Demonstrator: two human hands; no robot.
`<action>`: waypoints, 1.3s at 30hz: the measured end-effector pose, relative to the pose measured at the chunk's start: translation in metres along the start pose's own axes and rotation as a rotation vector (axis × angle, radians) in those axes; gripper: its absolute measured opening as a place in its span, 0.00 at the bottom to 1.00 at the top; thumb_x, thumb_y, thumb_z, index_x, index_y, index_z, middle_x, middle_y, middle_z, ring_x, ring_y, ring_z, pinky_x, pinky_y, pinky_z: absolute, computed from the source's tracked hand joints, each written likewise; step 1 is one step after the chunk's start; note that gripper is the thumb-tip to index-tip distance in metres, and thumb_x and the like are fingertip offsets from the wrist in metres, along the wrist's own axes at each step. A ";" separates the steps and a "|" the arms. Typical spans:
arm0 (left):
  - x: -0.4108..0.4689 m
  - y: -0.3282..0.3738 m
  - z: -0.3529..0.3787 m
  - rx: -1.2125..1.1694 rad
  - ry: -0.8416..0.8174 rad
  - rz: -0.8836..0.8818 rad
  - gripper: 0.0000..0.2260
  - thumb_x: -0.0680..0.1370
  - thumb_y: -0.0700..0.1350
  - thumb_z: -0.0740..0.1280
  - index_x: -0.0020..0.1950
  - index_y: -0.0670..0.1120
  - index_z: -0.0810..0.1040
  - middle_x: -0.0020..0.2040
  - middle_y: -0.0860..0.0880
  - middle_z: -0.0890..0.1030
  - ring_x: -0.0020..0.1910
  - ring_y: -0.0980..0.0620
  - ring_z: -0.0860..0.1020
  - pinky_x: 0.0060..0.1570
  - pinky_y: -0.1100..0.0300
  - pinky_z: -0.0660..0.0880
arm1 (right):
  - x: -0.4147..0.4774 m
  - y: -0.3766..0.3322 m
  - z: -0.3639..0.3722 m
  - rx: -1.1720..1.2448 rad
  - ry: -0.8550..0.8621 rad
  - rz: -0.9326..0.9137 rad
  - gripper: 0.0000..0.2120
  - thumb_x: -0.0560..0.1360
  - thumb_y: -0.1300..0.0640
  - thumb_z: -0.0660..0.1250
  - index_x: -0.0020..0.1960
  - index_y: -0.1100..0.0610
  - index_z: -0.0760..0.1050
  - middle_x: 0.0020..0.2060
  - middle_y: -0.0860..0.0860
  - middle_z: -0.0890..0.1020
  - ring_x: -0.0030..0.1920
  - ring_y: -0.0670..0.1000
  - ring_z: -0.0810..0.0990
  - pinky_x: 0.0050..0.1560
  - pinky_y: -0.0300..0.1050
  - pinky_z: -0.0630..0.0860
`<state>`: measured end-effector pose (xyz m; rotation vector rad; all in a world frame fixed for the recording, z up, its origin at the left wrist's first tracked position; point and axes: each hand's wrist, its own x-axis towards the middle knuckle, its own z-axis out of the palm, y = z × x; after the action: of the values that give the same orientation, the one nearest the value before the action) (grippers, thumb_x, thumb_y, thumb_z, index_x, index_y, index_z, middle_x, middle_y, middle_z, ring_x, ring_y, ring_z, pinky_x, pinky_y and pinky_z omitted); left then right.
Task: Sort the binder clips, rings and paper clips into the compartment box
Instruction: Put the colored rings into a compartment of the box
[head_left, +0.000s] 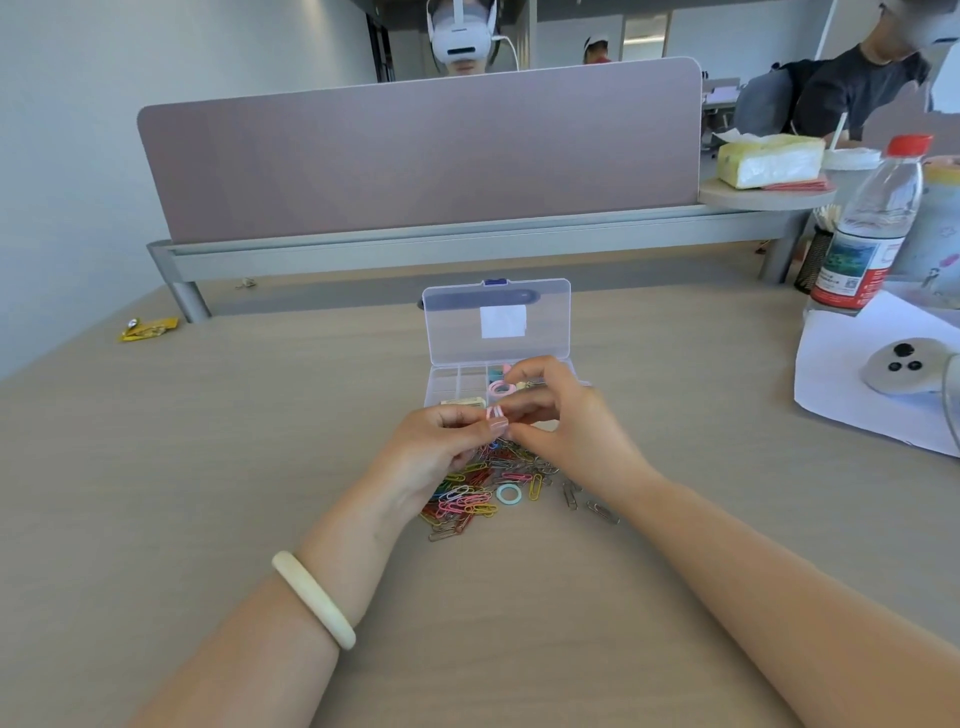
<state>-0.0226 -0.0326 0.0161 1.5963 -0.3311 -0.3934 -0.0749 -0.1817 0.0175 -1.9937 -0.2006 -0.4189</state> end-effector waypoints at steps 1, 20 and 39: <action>-0.001 0.001 0.000 -0.017 -0.013 -0.006 0.09 0.60 0.50 0.74 0.36 0.48 0.84 0.37 0.43 0.70 0.30 0.52 0.60 0.31 0.61 0.57 | 0.000 0.000 0.001 -0.001 -0.007 -0.004 0.17 0.70 0.64 0.70 0.51 0.47 0.69 0.41 0.43 0.84 0.44 0.42 0.82 0.50 0.35 0.77; 0.009 0.001 -0.026 0.156 0.279 0.012 0.05 0.71 0.44 0.71 0.37 0.43 0.80 0.25 0.57 0.77 0.27 0.63 0.68 0.21 0.76 0.63 | 0.044 0.009 0.025 -0.782 -0.147 0.055 0.12 0.72 0.44 0.67 0.46 0.52 0.82 0.44 0.49 0.81 0.46 0.51 0.77 0.45 0.48 0.76; 0.009 -0.004 -0.022 0.180 0.187 -0.020 0.07 0.70 0.47 0.72 0.38 0.44 0.81 0.18 0.58 0.71 0.19 0.62 0.68 0.22 0.73 0.62 | 0.030 0.019 0.012 0.040 0.049 0.195 0.03 0.71 0.58 0.70 0.41 0.58 0.81 0.42 0.49 0.84 0.44 0.44 0.80 0.45 0.29 0.74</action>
<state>-0.0047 -0.0165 0.0126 1.7991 -0.2121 -0.2312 -0.0390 -0.1812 0.0077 -1.9400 0.0161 -0.3353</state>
